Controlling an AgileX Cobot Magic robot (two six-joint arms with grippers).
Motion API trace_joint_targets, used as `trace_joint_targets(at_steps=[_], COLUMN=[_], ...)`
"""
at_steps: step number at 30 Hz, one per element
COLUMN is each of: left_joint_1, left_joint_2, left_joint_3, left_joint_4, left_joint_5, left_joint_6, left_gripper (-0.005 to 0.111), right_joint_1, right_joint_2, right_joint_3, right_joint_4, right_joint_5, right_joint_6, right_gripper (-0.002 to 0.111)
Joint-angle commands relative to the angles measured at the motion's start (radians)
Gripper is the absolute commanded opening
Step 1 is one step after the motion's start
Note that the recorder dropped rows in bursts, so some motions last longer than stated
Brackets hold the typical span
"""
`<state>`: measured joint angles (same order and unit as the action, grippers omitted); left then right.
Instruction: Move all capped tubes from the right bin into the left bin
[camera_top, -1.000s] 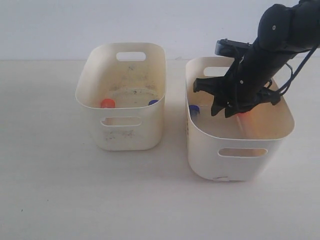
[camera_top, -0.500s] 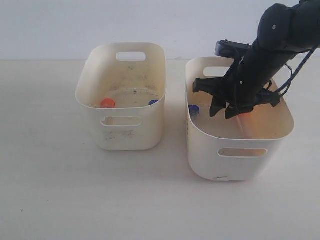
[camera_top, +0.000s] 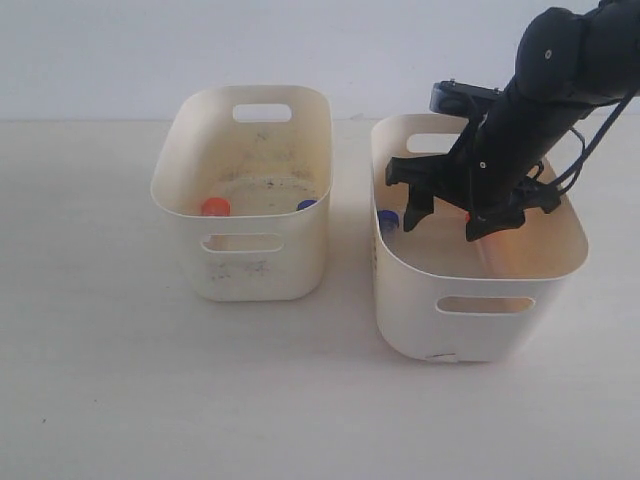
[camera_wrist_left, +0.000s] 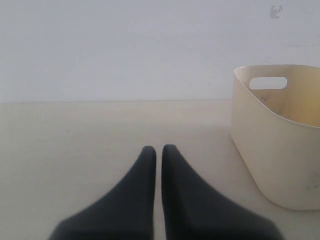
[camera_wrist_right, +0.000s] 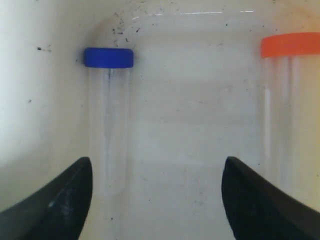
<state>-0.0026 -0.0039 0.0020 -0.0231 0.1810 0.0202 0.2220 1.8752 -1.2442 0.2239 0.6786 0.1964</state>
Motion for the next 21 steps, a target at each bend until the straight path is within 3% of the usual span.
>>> trace_joint_targets(at_steps=[1,16,21], left_joint_1=[-0.007,-0.007,-0.007], left_joint_2=[0.004,0.004,0.004], left_joint_3=[-0.002,-0.002,-0.002], left_joint_4=[-0.003,-0.003,-0.003], left_joint_5=[-0.007,-0.007,-0.007], left_joint_6=[-0.004,-0.004,-0.004], left_gripper=[0.004,0.004,0.004], right_joint_1=[-0.002,-0.002,-0.002], right_joint_2=[0.002,0.002,0.002], right_joint_3=[0.003,0.003,0.003], right_joint_4=[-0.001,0.006,0.006], right_joint_5=[0.003,-0.002,0.005], right_joint_6=[-0.005,-0.016,-0.024], right_gripper=[0.069,0.07,0.088])
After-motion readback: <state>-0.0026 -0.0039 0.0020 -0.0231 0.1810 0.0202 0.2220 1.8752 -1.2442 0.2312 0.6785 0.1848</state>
